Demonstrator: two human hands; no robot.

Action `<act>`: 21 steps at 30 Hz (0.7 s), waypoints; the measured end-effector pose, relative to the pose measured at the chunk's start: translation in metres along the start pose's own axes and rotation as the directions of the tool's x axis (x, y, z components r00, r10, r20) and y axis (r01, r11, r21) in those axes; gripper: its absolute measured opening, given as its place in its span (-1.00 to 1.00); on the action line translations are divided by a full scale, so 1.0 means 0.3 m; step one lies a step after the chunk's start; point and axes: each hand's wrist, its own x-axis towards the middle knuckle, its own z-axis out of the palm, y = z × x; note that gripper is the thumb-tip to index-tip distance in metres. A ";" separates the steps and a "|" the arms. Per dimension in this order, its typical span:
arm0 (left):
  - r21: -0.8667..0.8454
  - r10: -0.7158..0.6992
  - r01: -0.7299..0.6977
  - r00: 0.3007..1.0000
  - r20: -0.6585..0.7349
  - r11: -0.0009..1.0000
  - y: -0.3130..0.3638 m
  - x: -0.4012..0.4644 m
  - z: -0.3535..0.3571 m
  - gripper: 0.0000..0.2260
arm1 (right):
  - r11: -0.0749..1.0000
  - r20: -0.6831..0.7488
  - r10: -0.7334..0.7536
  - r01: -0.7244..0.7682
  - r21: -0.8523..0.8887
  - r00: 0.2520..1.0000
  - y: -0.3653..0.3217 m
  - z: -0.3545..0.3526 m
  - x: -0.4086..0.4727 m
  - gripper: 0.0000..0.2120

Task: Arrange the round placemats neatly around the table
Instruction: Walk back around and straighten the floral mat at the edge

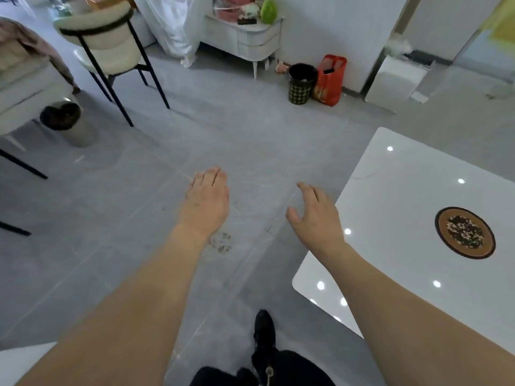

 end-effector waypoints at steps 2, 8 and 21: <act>-0.002 0.062 -0.062 0.998 0.022 0.998 -0.028 0.081 0.021 -0.71 | 0.999 -0.011 0.038 -0.038 0.004 0.999 -0.015 0.015 0.051 -0.48; -0.047 0.215 -0.211 0.970 0.110 0.976 -0.083 0.357 0.104 -0.64 | 0.980 -0.072 0.201 -0.201 -0.001 0.977 -0.044 0.028 0.191 -0.48; -0.233 0.624 -0.595 0.778 0.073 0.769 0.082 0.891 0.219 -0.68 | 0.830 -0.312 0.551 -0.549 0.102 0.774 -0.068 -0.037 0.397 -0.47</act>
